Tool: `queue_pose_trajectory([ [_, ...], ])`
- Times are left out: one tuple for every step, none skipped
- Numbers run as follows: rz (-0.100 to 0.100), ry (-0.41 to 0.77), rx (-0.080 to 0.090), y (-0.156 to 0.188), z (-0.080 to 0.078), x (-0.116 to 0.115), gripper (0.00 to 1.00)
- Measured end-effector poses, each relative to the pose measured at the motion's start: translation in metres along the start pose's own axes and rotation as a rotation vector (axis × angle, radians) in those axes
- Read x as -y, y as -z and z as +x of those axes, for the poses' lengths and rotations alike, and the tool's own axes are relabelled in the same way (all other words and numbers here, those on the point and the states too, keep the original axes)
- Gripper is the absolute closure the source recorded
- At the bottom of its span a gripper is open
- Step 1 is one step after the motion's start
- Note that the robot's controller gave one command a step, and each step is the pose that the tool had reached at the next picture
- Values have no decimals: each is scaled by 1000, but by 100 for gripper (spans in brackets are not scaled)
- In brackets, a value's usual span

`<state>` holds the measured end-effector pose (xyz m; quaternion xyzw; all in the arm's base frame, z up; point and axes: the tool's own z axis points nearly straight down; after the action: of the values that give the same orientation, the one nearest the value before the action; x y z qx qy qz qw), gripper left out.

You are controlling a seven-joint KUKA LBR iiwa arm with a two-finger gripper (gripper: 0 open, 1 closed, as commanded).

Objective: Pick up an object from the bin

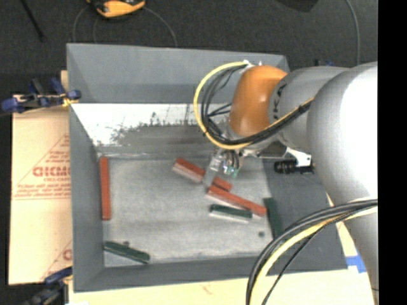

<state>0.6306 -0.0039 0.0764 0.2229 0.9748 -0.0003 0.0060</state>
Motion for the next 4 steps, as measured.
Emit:
queue_pose_trajectory([
  [0, 99, -9, -5, 66, -31, 0],
  [0, 101, -7, -4, 65, -30, 100],
  [1, 101, -7, -4, 65, -30, 100],
  [0, 215, -5, 144, 37, -46, 100],
])
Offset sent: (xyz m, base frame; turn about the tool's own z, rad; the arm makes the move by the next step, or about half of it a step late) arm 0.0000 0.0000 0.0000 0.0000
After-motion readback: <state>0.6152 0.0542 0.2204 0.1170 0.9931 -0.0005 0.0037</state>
